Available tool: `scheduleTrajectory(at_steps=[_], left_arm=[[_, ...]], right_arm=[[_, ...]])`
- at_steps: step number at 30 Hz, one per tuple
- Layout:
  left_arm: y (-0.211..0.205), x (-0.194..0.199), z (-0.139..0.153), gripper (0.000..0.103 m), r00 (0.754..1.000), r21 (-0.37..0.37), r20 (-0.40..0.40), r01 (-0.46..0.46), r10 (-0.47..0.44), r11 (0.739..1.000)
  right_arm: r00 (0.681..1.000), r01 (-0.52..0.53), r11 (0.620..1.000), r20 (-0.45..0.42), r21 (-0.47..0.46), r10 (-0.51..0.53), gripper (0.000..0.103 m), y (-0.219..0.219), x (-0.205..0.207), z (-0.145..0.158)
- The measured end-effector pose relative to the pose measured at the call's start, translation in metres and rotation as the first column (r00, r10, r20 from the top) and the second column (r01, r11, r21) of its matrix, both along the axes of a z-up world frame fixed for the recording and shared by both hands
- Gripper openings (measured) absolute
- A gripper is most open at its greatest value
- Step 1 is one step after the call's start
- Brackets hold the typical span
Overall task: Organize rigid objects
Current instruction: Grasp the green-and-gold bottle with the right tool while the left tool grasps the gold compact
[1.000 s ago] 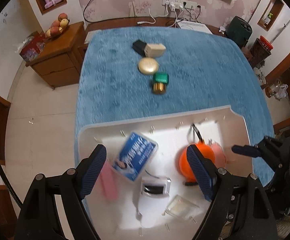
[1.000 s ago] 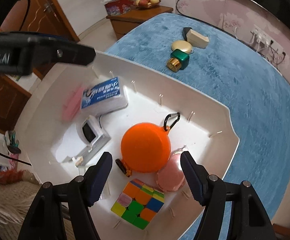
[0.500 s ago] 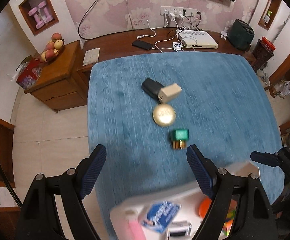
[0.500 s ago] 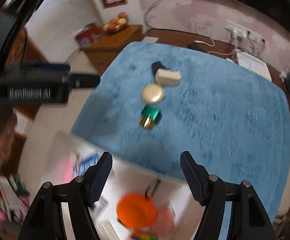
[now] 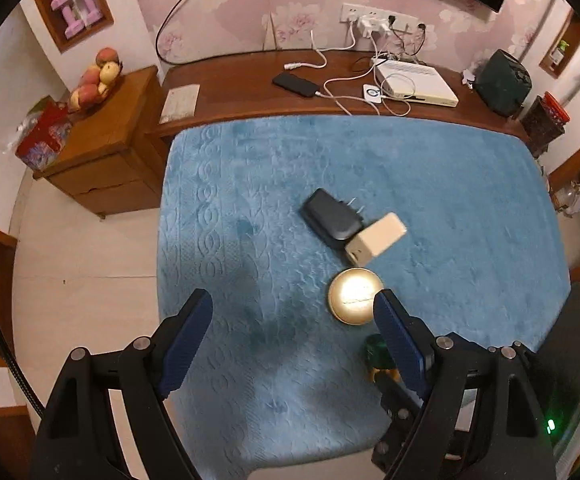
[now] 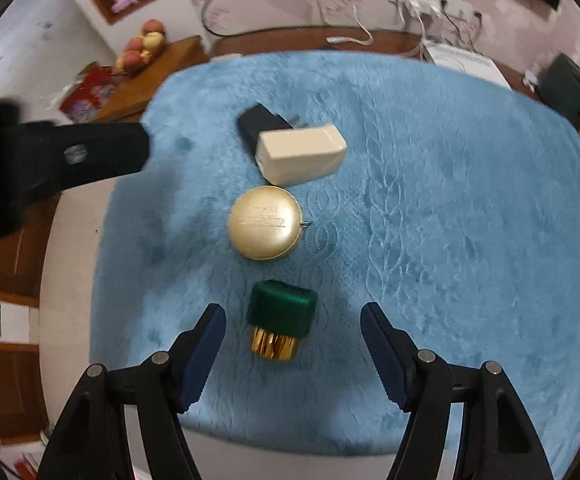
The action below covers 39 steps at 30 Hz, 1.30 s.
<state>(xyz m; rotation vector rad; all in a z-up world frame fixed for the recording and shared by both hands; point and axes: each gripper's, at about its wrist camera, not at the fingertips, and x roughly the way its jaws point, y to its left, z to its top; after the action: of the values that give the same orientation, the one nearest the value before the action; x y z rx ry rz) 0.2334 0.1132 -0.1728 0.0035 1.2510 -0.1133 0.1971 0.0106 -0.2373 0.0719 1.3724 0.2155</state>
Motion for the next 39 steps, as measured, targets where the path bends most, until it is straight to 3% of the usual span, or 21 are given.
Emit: scheduleTrajectory(at_steps=[3,5,6,20,27,39], left_arm=[[0.008,0.005,-0.01,0.085,1.0,-0.015,-0.021,-0.02,0.02,1.0],[0.01,0.008,-0.016,0.085,0.999,-0.012,-0.032,-0.03,0.029,0.999],[0.011,0.008,-0.019,0.085,0.999,-0.015,-0.04,-0.032,0.031,0.999],[-0.033,0.019,-0.06,0.085,0.991,0.006,-0.129,0.042,-0.04,0.999],[-0.05,0.03,-0.083,0.085,0.986,0.054,-0.165,0.022,-0.013,0.998],[-0.067,0.028,-0.097,0.085,0.98,0.042,-0.199,0.01,-0.001,0.999]], right_arm=[[1.0,0.005,1.0,-0.031,-0.018,-0.006,0.065,0.006,0.004,-0.017],[0.998,0.014,1.0,-0.06,-0.024,-0.016,0.053,0.007,0.007,-0.024],[0.996,0.023,1.0,-0.091,-0.01,-0.024,0.043,0.008,0.009,-0.031],[0.981,0.12,0.992,-0.161,0.049,-0.11,0.042,-0.028,-0.005,-0.034],[0.976,0.145,0.988,-0.171,0.052,-0.134,0.041,-0.048,-0.01,-0.032],[0.975,0.147,0.988,-0.178,0.051,-0.136,0.041,-0.065,-0.015,-0.031]])
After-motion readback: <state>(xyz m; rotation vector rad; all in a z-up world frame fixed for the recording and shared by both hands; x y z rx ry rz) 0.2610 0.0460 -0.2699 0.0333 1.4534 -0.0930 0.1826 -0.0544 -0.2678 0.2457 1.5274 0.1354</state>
